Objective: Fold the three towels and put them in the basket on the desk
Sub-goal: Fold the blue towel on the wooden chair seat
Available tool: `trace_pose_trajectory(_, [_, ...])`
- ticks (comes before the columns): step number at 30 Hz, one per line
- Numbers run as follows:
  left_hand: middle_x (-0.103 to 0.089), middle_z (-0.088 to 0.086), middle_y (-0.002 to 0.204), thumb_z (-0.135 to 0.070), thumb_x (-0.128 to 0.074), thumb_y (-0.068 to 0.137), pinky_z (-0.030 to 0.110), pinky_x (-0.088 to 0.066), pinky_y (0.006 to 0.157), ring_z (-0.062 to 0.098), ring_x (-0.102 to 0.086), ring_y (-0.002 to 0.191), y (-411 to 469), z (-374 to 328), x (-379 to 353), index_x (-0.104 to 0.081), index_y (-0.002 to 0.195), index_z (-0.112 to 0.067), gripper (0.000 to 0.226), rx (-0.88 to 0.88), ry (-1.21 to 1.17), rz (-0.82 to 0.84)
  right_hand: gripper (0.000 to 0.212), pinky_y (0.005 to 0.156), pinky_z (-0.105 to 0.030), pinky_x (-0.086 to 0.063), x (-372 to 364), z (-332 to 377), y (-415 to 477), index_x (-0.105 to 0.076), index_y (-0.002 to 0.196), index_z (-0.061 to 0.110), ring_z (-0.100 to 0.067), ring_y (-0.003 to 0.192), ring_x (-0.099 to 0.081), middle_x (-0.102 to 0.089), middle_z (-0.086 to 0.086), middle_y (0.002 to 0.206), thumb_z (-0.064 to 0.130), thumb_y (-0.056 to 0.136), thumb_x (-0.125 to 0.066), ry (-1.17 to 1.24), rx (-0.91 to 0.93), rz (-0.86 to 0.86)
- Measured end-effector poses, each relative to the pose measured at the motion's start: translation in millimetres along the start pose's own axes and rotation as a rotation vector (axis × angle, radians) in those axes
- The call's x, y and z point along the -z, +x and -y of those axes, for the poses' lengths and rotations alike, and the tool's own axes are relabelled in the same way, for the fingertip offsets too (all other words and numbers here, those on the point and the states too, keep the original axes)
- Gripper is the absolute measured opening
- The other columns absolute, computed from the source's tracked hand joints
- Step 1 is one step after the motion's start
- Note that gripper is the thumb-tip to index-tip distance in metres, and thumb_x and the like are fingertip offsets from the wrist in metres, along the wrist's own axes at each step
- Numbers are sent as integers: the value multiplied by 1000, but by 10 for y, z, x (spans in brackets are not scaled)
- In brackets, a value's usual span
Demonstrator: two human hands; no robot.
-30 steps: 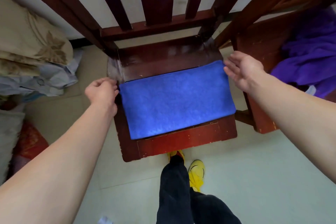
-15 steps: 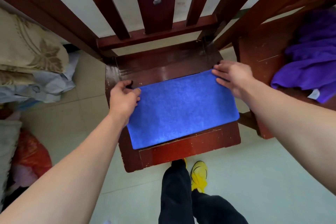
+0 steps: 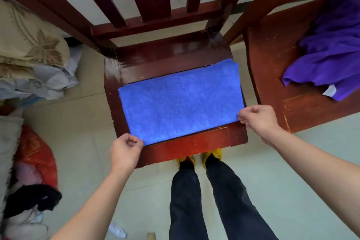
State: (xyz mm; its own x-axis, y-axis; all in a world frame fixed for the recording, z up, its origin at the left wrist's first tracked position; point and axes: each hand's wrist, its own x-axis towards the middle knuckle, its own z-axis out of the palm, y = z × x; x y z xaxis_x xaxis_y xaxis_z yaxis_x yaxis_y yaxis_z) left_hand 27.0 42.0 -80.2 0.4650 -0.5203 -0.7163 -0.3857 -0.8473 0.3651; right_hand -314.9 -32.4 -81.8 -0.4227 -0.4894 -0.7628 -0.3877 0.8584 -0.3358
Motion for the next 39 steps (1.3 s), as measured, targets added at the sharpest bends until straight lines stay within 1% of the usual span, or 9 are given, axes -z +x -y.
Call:
trace_pose_trajectory(3, [-59,4,85,-7,-69,76,35,-48,69,25,-58,78,-112,-293,-80,-65,86,-11,11,-421,302,-127,9,79,-31,-49,-36,187,85,-69,82,20,-21,85,-66,-66,5,75,24,76,-73,-150,196,-171])
trace_pose_trajectory(6, [-52,10,130,-25,-77,74,42,-46,87,30,-49,118,-140,-684,-328,-60,124,-16,53,-750,594,-45,43,83,-34,-48,-111,396,190,-64,107,19,-23,99,-64,-67,2,96,42,74,-78,-205,222,-145])
trace_pose_trajectory(10, [5,13,161,-47,-70,79,44,-15,117,33,4,148,-40,-1062,-689,-14,153,-29,95,-746,941,91,59,84,-35,-47,-127,436,314,-60,116,20,-29,108,-62,-67,-4,113,49,69,-81,-338,156,-68])
trace_pose_trajectory(17, [16,13,160,-47,-68,81,44,-16,117,36,11,147,-97,-1279,-975,-2,153,-27,100,-720,1078,109,23,80,-39,-54,25,361,425,-63,89,22,-26,91,-65,-69,-1,97,36,77,-77,-207,181,46])
trace_pose_trajectory(22, [11,11,161,-48,-67,81,44,-17,116,31,5,149,-206,-1341,-929,-4,154,-28,98,-706,1019,165,13,72,-39,-52,363,345,396,-59,79,21,-28,85,-66,-67,0,86,18,80,-72,-101,238,41])
trace_pose_trajectory(27, [-21,10,157,-37,-54,92,45,-31,107,32,-27,139,-197,-1180,-590,-28,149,-21,65,-538,840,101,17,73,-43,-52,699,522,127,-65,90,17,-24,76,-64,-70,-1,86,20,75,-71,-250,406,109])
trace_pose_trajectory(31, [-37,5,144,-23,-52,92,44,-42,100,30,-41,127,-32,-1063,-276,-42,142,-19,52,-483,719,167,31,76,-52,-52,529,810,-186,-56,93,18,-35,76,-64,-67,-21,90,17,66,-73,-146,462,258])
trace_pose_trajectory(35, [-58,12,118,-4,-52,86,38,-47,95,31,-58,109,258,-1059,-146,-61,123,-12,39,-345,258,134,42,65,-38,-49,130,999,-459,-47,107,27,-17,64,-55,-59,-9,77,9,77,-71,-186,546,361])
trace_pose_trajectory(39, [-62,10,93,2,-49,89,29,-46,65,20,-58,73,451,-1005,76,-61,104,-15,25,-88,-185,188,47,62,-35,-44,-474,1027,-712,-44,116,26,-16,60,-51,-51,1,69,10,79,-68,-318,629,361])
